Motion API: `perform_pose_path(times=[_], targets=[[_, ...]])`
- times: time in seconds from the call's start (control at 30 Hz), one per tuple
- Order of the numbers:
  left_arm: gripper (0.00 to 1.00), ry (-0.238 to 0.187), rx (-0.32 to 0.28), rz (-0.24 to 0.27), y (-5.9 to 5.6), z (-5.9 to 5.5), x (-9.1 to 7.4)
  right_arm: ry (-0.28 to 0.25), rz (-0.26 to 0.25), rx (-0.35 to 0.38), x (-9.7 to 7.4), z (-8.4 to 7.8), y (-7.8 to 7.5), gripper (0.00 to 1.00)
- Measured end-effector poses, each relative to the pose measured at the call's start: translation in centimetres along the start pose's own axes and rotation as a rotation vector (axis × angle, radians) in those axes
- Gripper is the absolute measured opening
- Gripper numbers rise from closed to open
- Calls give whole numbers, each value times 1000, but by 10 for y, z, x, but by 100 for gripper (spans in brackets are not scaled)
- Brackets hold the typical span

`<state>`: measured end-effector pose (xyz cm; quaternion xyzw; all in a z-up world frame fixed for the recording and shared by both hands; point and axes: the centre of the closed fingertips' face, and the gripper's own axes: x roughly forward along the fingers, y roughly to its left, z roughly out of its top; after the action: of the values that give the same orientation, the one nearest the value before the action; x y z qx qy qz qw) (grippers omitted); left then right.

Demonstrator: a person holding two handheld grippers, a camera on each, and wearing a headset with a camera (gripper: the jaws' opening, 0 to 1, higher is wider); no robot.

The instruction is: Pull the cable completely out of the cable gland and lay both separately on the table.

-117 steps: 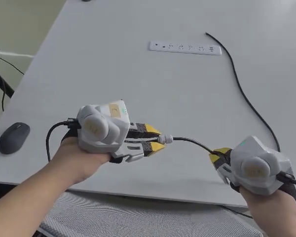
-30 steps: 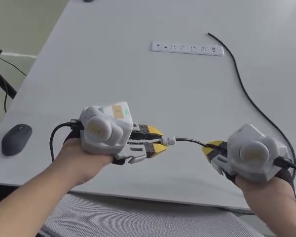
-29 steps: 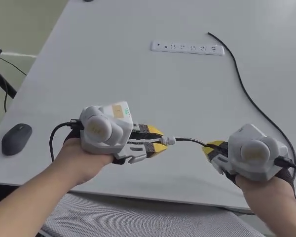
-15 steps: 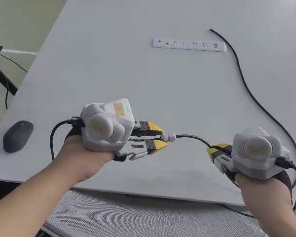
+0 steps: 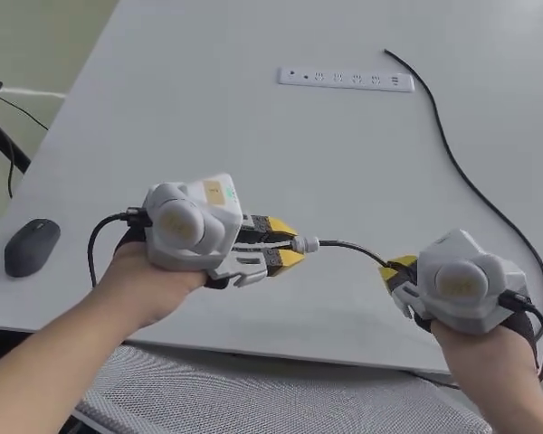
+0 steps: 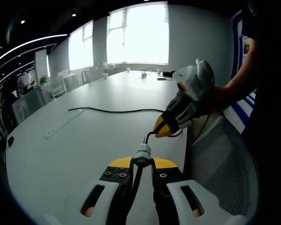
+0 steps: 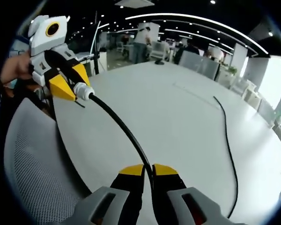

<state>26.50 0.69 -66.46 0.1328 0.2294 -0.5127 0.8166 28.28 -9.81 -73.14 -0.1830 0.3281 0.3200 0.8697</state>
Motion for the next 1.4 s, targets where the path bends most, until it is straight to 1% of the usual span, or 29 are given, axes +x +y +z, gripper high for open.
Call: perform_pose_path(times=[0.03, 0.07, 0.1, 0.13, 0.17, 0.2, 0.23, 0.3, 0.4, 0.47, 0.53, 0.63, 0.8, 0.9, 1.0, 1.1, 1.27, 1.4], targets=[[15, 0, -1, 1, 1, 0, 0, -2, 8, -19, -1, 1, 2, 2], [15, 0, -2, 2, 1, 0, -1, -19, 23, -17, -2, 5, 5, 3], [15, 0, 0, 3, 1, 0, -1, -22, 21, -17, -4, 6, 6, 6], [15, 1, -1, 1, 1, 0, -1, -17, 26, -66, -6, 9, 7, 8], [15, 1, -2, -1, 1, 0, -1, -17, 26, -99, -7, 12, 9, 9], [15, 2, -3, -1, 1, 0, -1, -33, 29, -114, -10, 17, 11, 9], [15, 3, -5, -2, 1, -1, 0, -37, 38, -125, -12, 20, 14, 10], [15, 3, -4, -2, 2, -1, 0, -41, 48, -182, -14, 27, 19, 14], [15, 1, -4, -3, 2, -1, 0, -60, 68, -240, -17, 39, 29, 14], [15, 1, -6, -4, 3, -1, 0, -85, 80, -272, -18, 49, 36, 14], [15, 1, -4, -4, 2, 0, -1, -96, 89, -331, -17, 59, 44, 13], [15, 2, 1, -6, 2, -1, -1, -113, 98, -375, -13, 71, 52, 12], [15, 4, 5, -5, 3, -1, 0, -116, 111, -440, -4, 79, 59, 9], [15, 7, 10, -10, 2, 0, 0, -127, 131, -440, -3, 83, 63, 9], [15, 10, 11, -12, 1, -1, 1, -129, 140, -484, -3, 85, 67, 7], [15, 11, 14, -15, 0, -1, 1, -124, 150, -502, -2, 84, 69, 3], [15, 15, 17, -18, 0, -2, 0, -120, 156, -500, -1, 83, 70, 1], [15, 12, 14, -20, -1, -2, 0, -122, 158, -474, -2, 83, 70, 1]])
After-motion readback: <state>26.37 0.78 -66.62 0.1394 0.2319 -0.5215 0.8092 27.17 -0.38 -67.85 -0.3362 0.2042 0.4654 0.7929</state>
